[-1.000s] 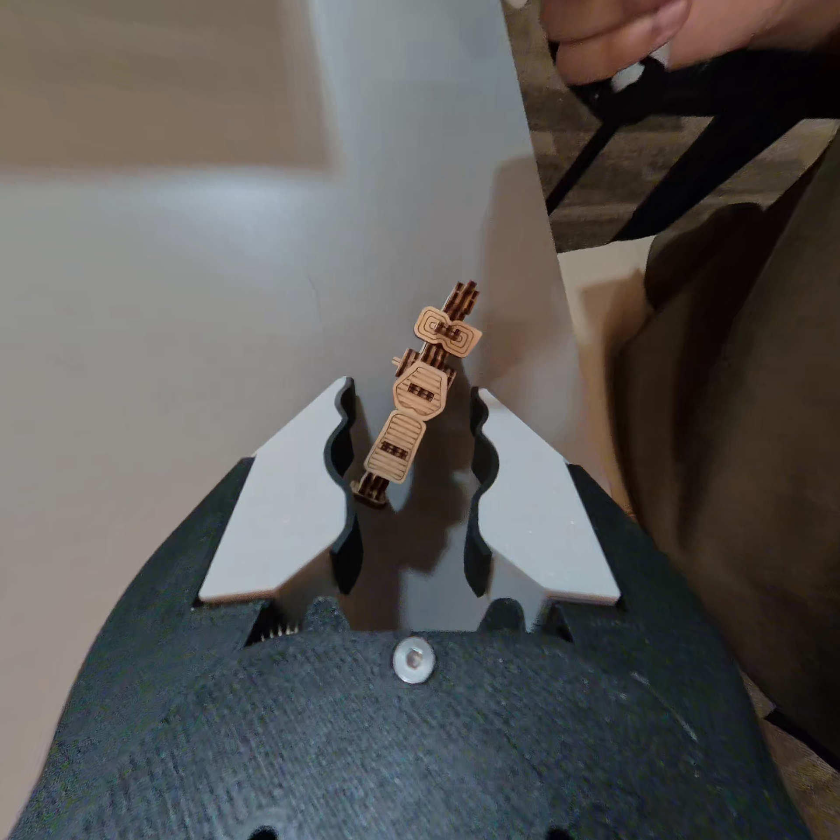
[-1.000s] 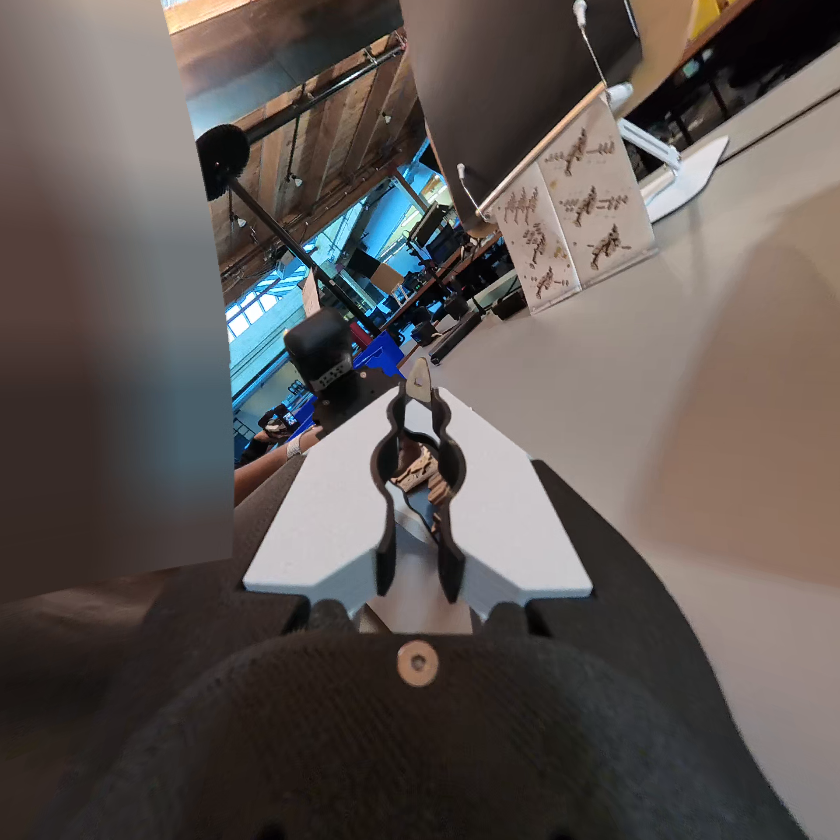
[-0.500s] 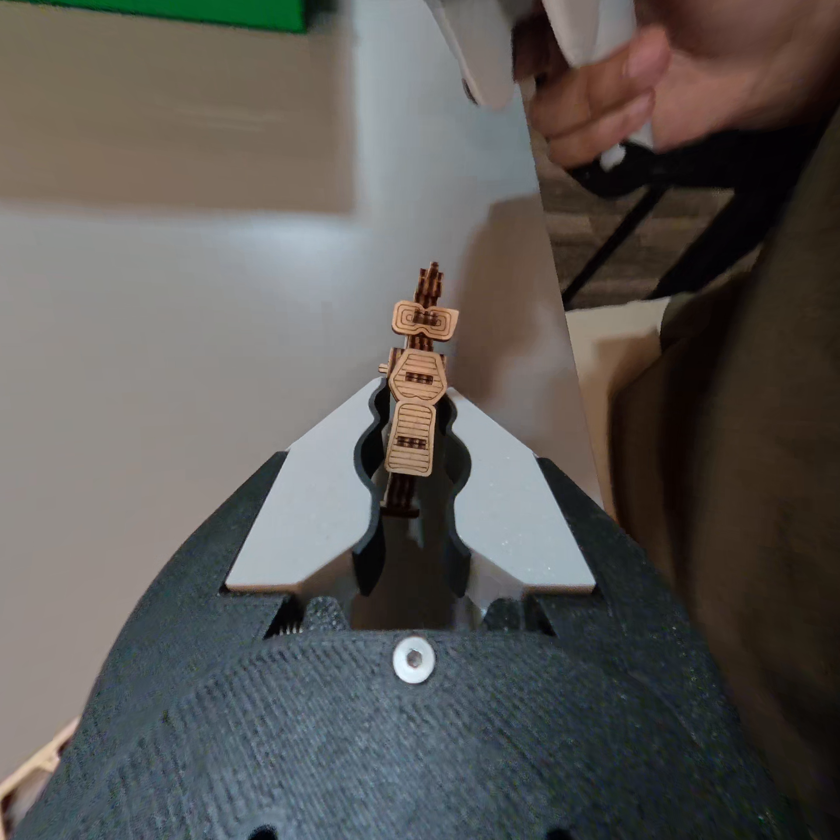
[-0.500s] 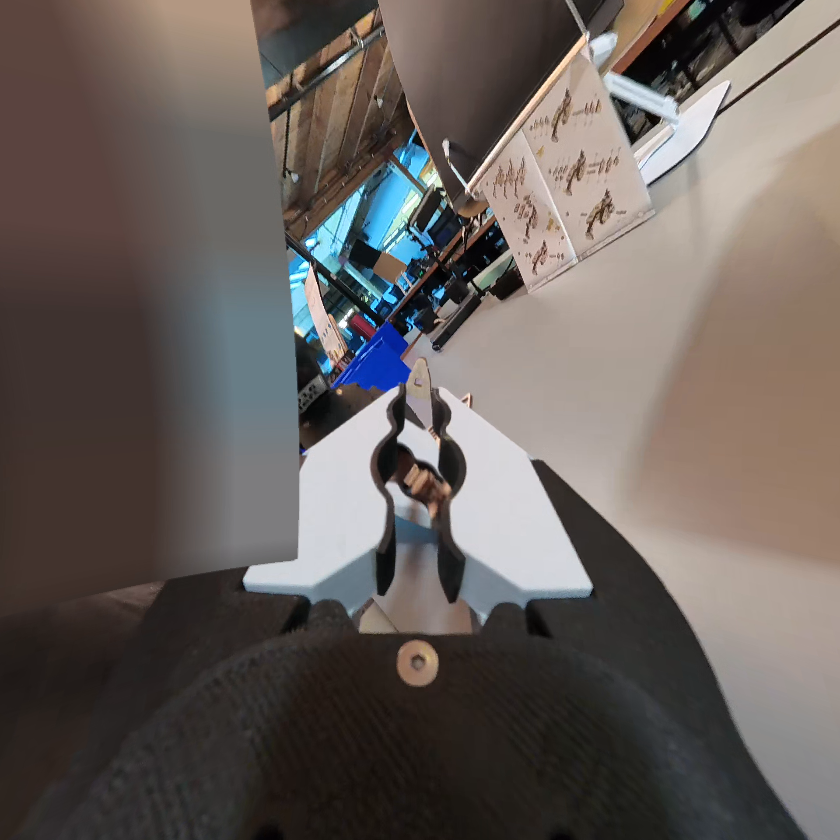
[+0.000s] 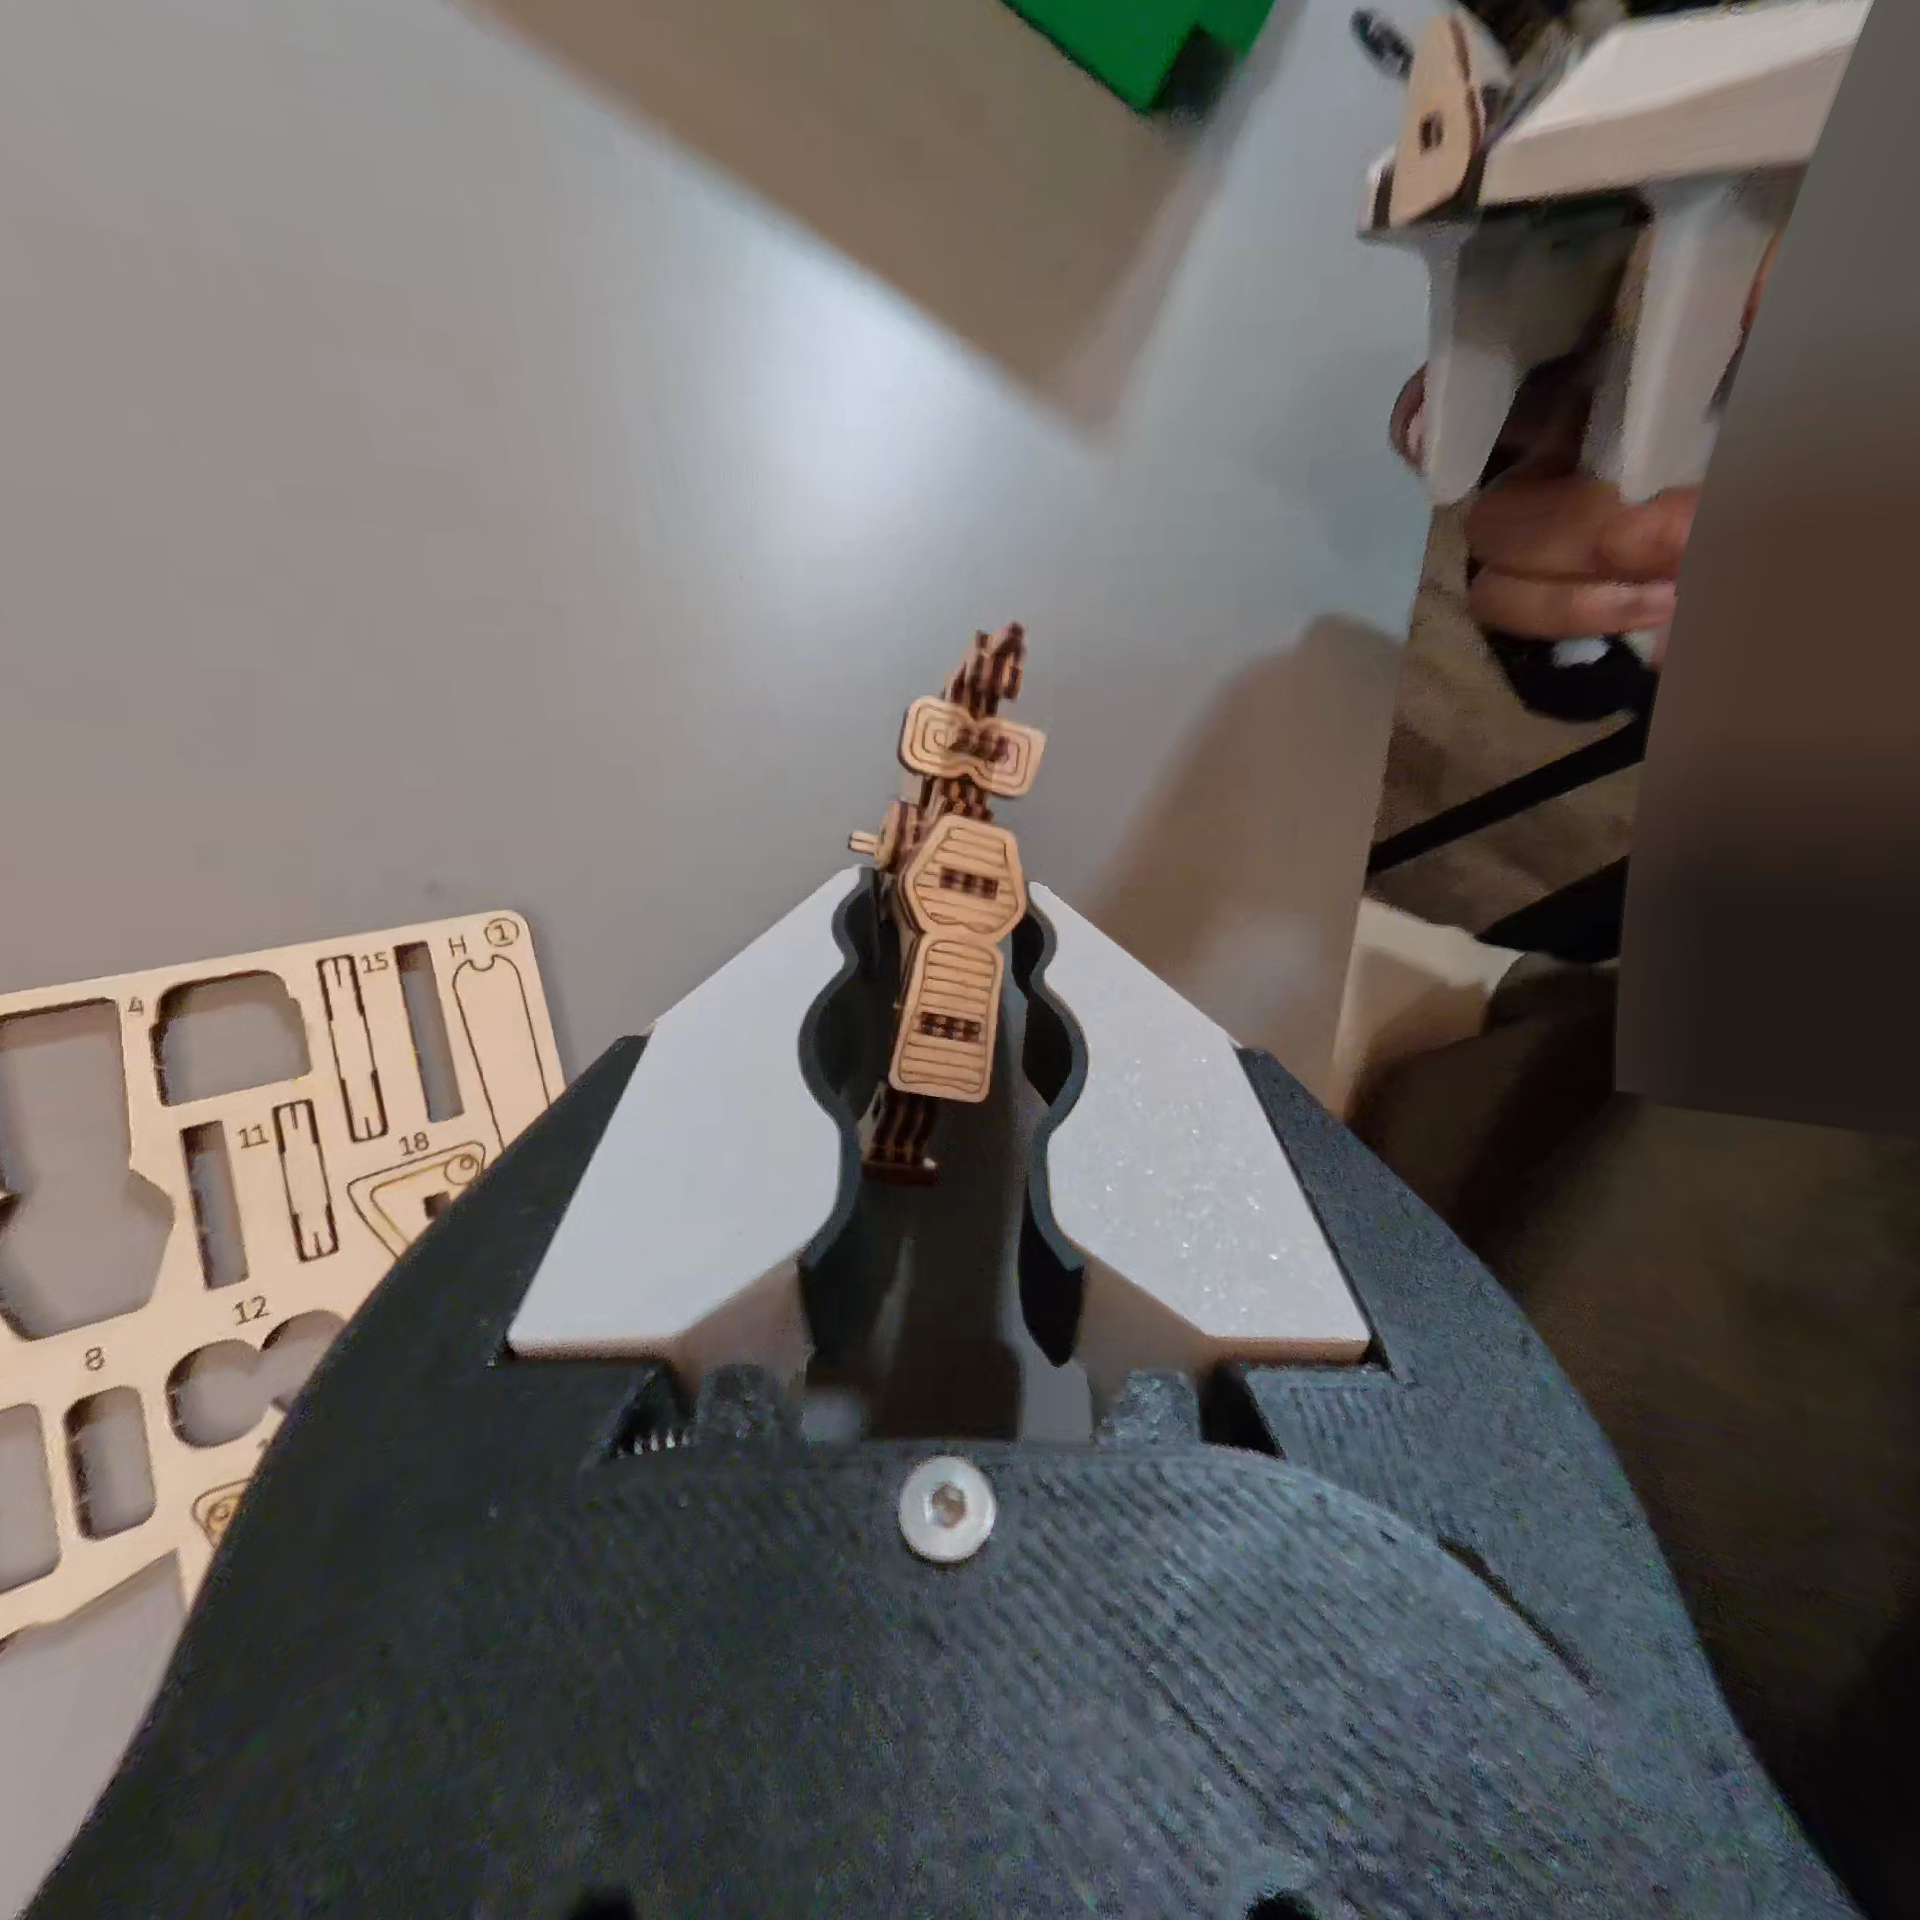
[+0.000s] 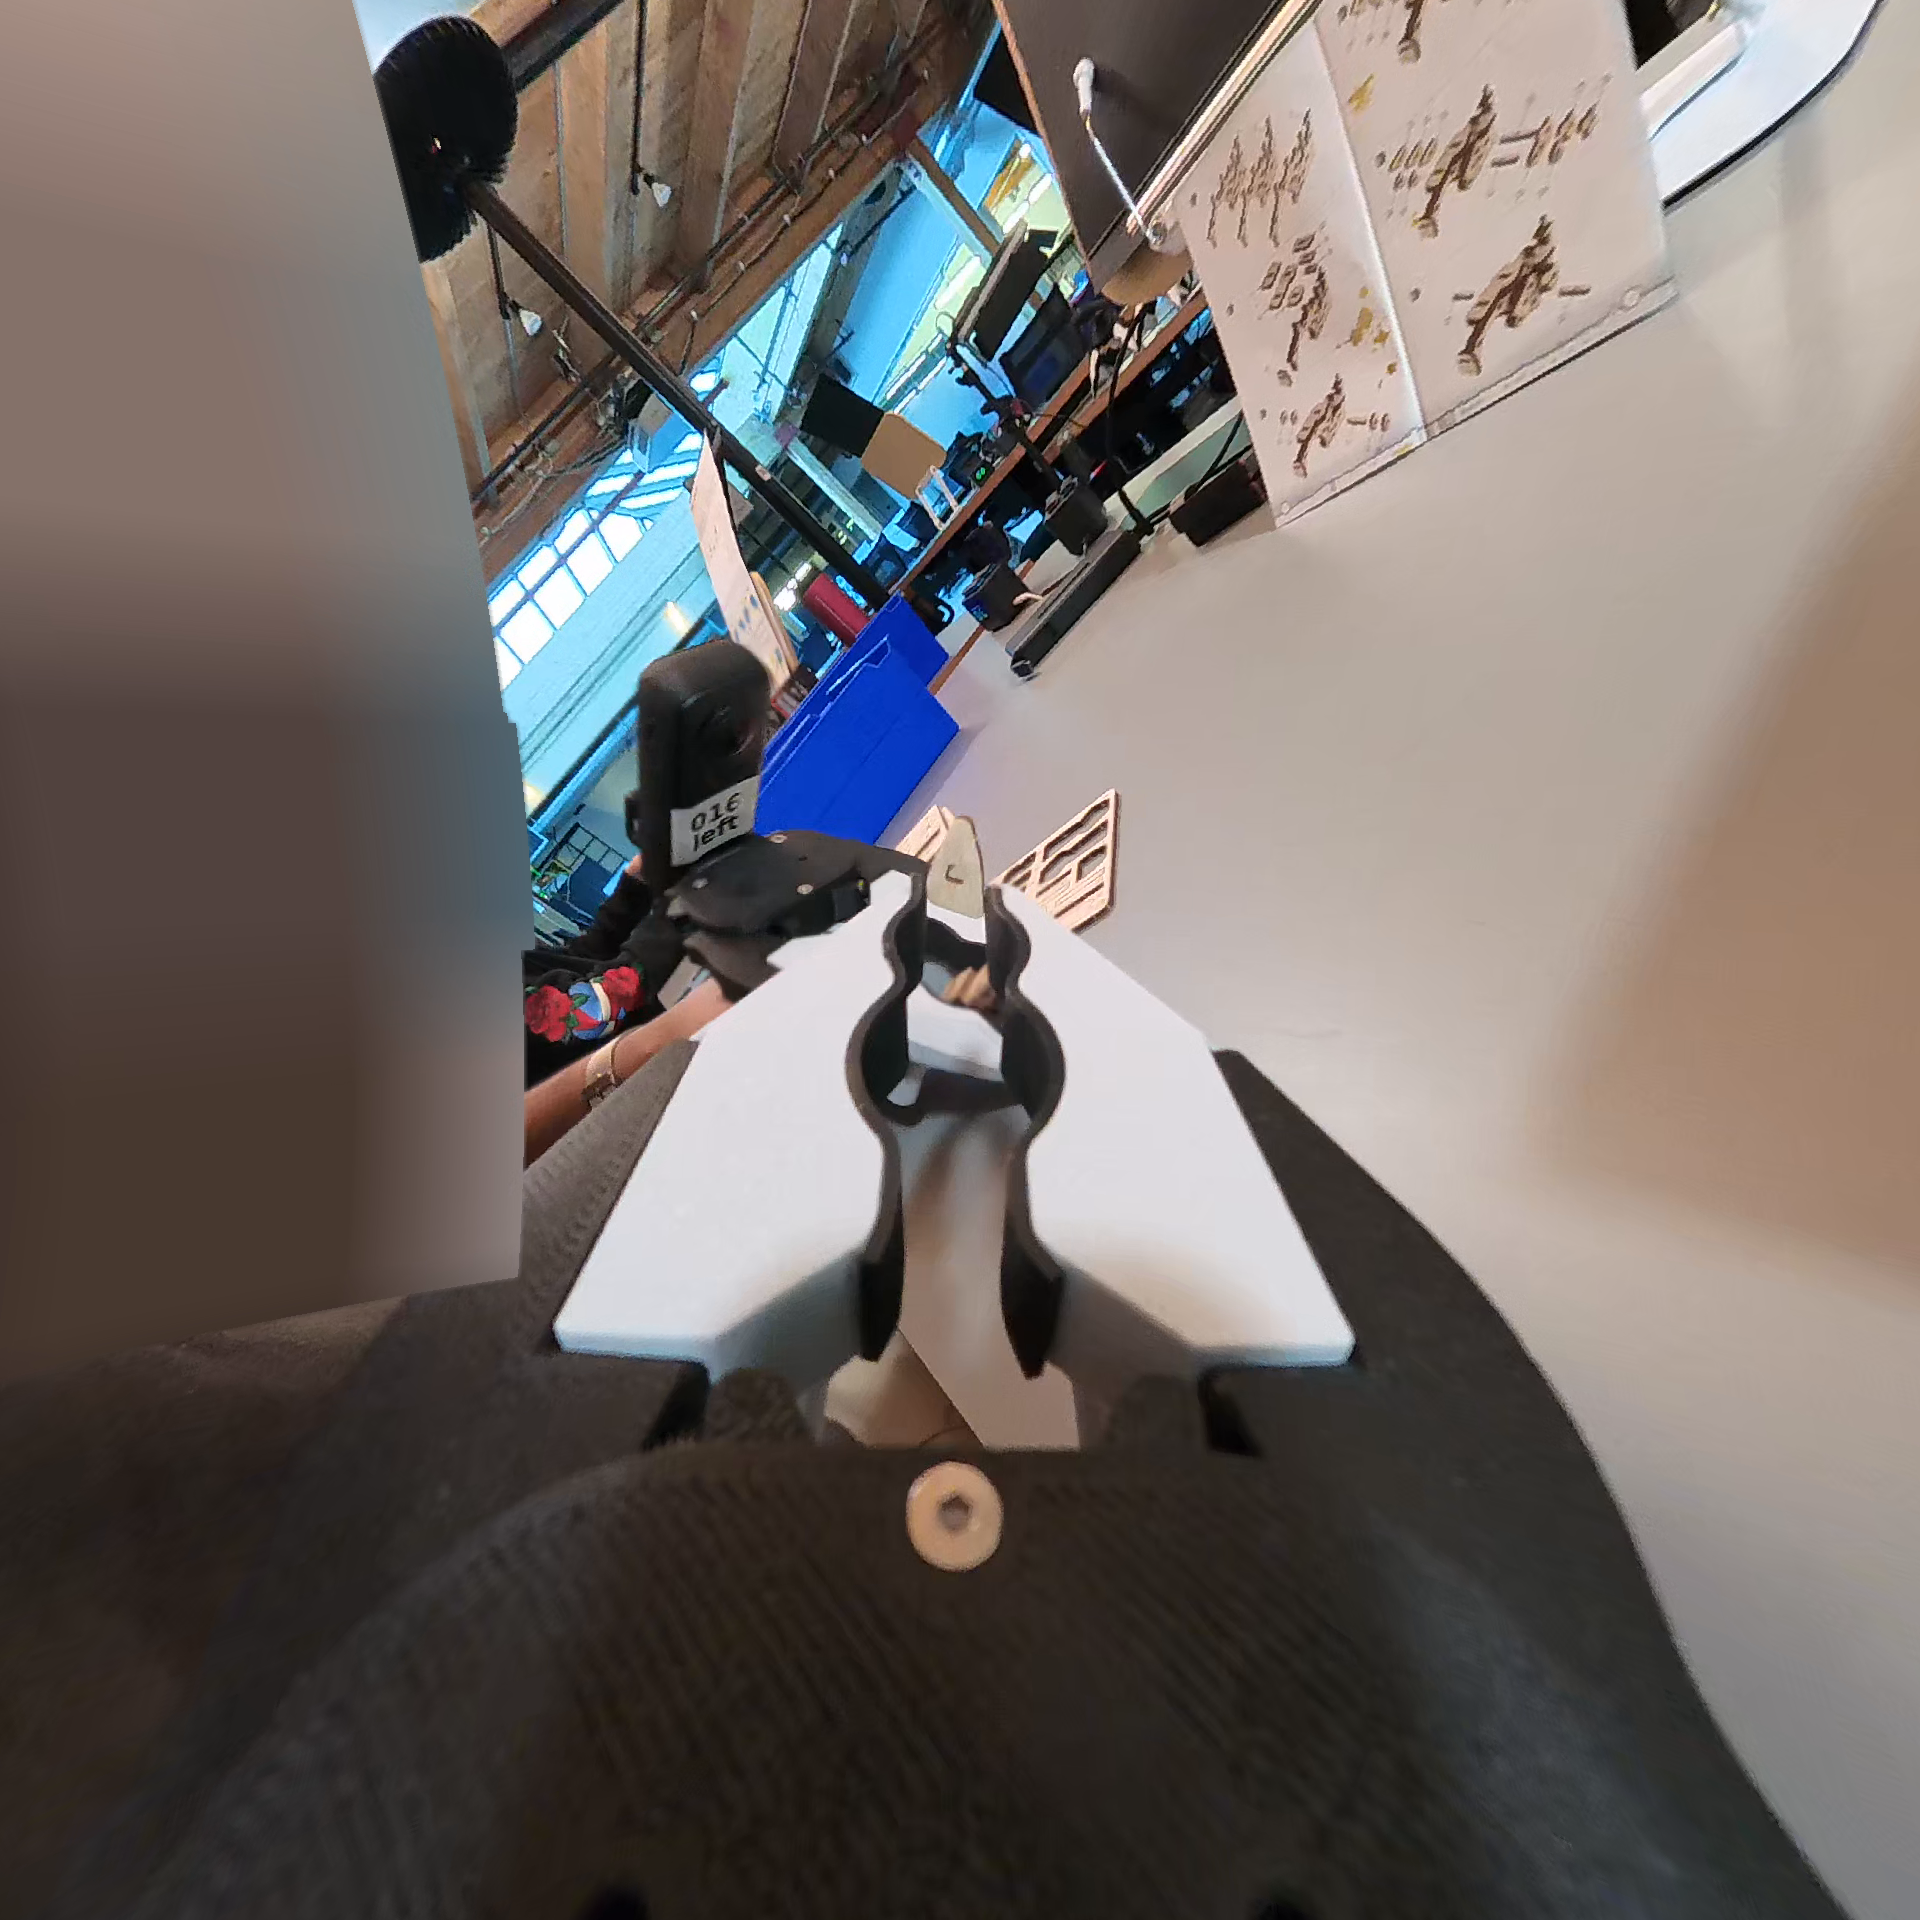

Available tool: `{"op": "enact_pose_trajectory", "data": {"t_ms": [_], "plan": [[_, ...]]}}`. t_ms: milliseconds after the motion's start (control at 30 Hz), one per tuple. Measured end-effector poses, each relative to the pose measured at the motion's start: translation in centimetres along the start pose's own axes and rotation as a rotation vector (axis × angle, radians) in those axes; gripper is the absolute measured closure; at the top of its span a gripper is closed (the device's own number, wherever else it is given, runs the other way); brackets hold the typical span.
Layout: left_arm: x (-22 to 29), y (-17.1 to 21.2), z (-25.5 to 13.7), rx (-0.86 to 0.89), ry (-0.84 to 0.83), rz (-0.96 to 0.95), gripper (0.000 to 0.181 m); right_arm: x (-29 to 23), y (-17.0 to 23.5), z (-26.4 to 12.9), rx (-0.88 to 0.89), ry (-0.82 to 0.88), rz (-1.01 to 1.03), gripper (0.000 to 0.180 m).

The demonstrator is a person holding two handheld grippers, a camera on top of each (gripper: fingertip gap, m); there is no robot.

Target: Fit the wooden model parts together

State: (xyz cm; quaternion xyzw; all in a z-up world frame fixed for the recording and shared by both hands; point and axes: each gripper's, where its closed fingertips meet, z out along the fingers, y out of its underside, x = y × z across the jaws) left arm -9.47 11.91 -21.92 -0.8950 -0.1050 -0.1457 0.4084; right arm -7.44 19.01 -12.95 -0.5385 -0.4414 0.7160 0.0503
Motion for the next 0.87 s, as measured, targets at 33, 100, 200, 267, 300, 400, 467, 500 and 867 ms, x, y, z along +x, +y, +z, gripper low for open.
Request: {"op": "enact_pose_trajectory", "data": {"t_ms": [33, 100, 200, 267, 300, 400, 467, 500, 867], "plan": [[0.10, 0.15, 0.07, -0.011, -0.008, 0.017, 0.157, -0.02, 0.13, 0.12, -0.007, 0.002, -0.005, 0.171], [0.09, 0.15, 0.13, -0.014, -0.024, 0.037, 0.155, -0.06, 0.43, 0.36, -0.025, 0.006, -0.019, 0.171], [-0.11, 0.06, 0.15, -0.013, -0.041, 0.046, 0.153, -0.10, 0.81, 0.62, -0.048, 0.013, -0.042, 0.171], [-0.31, -0.04, 0.15, -0.012, -0.057, 0.056, 0.149, -0.09, 0.97, 0.72, -0.058, 0.015, -0.047, 0.170], [-0.42, -0.09, 0.16, -0.013, -0.066, 0.064, 0.147, -0.07, 1.02, 0.74, -0.061, 0.014, -0.047, 0.170], [-0.58, -0.17, 0.22, -0.021, -0.086, 0.091, 0.141, 0.00, 1.00, 0.73, -0.061, 0.012, -0.037, 0.170], [-0.58, -0.14, 0.29, -0.032, -0.093, 0.121, 0.138, 0.09, 0.94, 0.69, -0.057, 0.010, -0.029, 0.170], [-0.60, -0.11, 0.33, -0.040, -0.098, 0.141, 0.138, 0.12, 0.91, 0.69, -0.056, 0.009, -0.025, 0.170], [0.19, 0.18, 0.48, -0.048, -0.177, 0.388, 0.157, 0.60, 0.50, 0.62, -0.033, -0.010, 0.039, 0.170]]}}
